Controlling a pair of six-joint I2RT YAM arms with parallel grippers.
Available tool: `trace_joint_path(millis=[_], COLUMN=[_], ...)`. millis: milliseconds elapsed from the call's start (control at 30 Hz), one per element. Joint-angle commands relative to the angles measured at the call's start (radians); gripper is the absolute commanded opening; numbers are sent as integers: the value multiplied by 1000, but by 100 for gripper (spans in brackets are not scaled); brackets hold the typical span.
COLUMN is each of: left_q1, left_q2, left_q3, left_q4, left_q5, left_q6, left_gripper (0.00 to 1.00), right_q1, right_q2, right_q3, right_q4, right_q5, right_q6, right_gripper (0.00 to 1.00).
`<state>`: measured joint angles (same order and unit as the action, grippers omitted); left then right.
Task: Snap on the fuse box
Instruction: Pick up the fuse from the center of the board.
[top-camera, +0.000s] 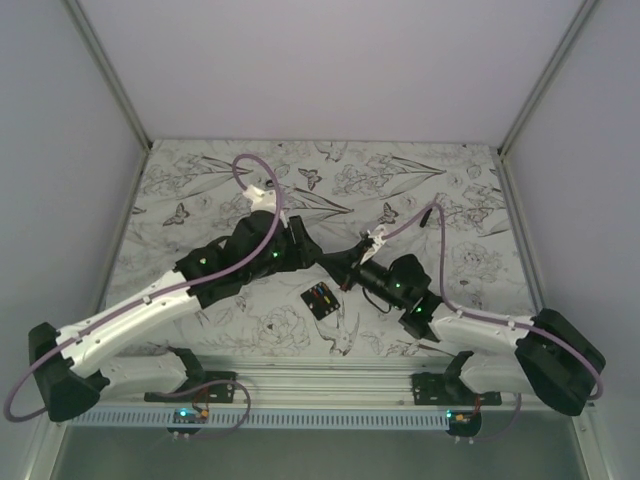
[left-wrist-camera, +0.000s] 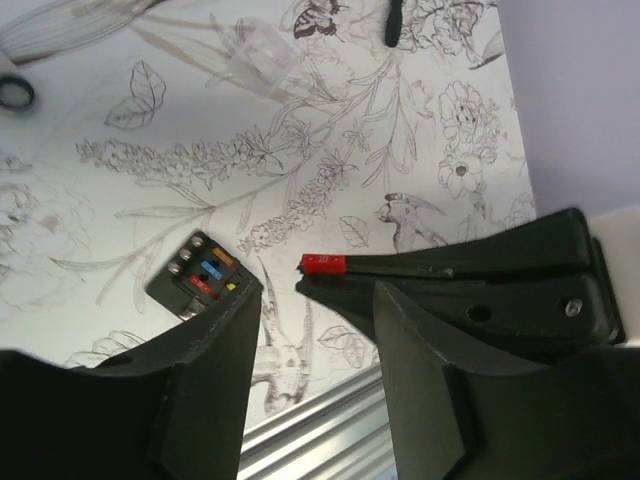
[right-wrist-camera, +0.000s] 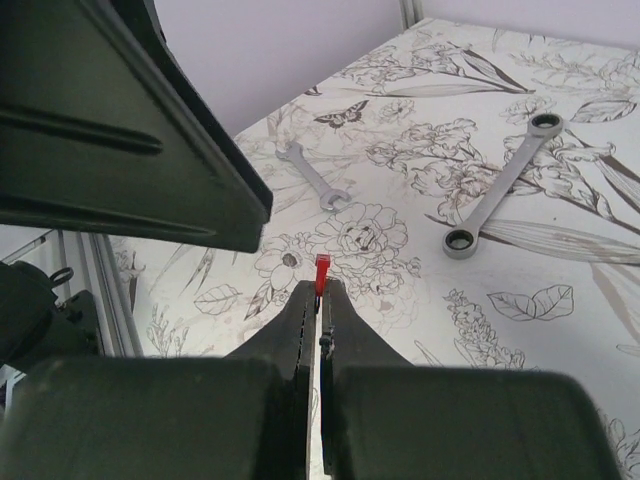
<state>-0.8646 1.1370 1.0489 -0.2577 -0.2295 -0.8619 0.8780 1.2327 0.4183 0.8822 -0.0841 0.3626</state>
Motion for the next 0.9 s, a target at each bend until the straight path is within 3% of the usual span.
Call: trace_joint_path(millis=[0, 167, 333, 567, 867], left_q1=[15, 44, 54, 58, 59], left_q2=[-61, -120, -151, -141, -97], left_q3=[11, 5, 3, 13, 29], left_q4=[11, 11, 10, 12, 15], left_q5=[71, 280, 412, 509, 570], left_q6=[279, 554, 715, 811, 831], left_gripper=[53, 56, 55, 46, 28], right_q1=[-58, -151, -198, -235, -236], right_q2=[-55, -89, -111, -112, -99], right_q3=[74, 122, 187, 238, 252], right_q4=[-110, -220, -338, -413, -423], right_q5=[-137, -392, -577, -792, -870], right_q6=[-53, -53, -81, -94, -98], right_gripper=[0, 0, 0, 0, 0])
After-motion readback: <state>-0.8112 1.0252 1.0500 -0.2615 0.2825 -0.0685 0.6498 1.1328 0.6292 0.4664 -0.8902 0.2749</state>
